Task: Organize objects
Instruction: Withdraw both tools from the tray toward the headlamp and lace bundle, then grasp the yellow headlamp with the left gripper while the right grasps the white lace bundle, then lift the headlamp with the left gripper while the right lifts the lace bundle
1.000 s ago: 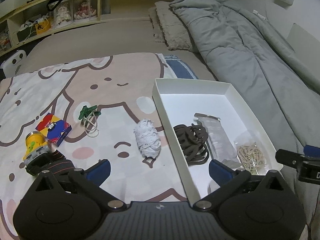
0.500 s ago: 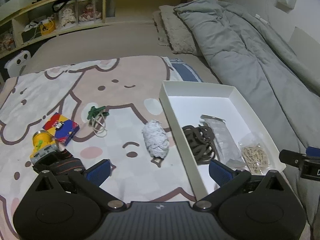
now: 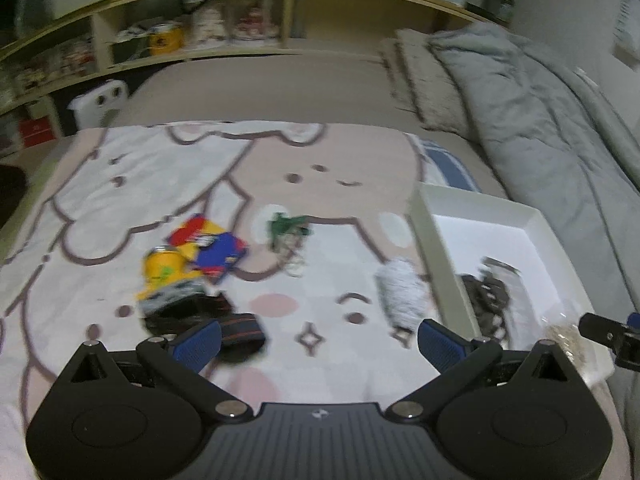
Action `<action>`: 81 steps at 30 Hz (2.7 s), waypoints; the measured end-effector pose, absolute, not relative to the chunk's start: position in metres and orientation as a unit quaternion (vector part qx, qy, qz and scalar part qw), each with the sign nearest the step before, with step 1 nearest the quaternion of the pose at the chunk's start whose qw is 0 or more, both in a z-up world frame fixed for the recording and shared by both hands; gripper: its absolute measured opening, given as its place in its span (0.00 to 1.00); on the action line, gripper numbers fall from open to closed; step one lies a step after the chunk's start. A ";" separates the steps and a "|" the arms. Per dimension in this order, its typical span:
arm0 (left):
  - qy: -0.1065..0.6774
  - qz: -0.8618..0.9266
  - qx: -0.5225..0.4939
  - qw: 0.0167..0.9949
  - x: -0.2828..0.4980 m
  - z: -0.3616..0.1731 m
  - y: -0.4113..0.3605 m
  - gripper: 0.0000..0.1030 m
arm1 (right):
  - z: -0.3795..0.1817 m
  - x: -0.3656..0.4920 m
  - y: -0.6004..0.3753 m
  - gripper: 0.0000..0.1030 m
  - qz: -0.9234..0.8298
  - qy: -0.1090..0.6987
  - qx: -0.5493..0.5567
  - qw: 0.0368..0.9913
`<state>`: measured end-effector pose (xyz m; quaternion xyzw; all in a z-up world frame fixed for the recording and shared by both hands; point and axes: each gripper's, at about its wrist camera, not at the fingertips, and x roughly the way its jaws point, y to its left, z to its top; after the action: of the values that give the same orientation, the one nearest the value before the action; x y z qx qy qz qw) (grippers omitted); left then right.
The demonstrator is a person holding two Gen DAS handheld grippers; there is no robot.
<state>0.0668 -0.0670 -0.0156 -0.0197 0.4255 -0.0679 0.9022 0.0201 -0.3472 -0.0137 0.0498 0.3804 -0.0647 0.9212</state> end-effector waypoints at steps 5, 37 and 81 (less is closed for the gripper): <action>0.416 -0.024 -0.034 0.909 0.070 -0.015 -0.034 1.00 | -0.015 0.035 -0.319 1.00 -0.042 0.372 0.033 0.927; 0.444 0.055 -0.220 0.867 0.107 -0.088 0.035 0.94 | -0.112 0.092 -0.185 0.98 0.014 0.307 -0.212 0.928; 0.525 -0.007 -0.210 0.825 0.059 -0.113 0.023 0.04 | -0.104 0.086 -0.187 0.36 0.081 0.399 -0.119 0.906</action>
<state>0.0595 0.0232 -0.1126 -0.2104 0.5252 -0.0075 0.8245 0.0857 -0.1866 -0.1045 -0.1185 0.3985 0.0810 0.9059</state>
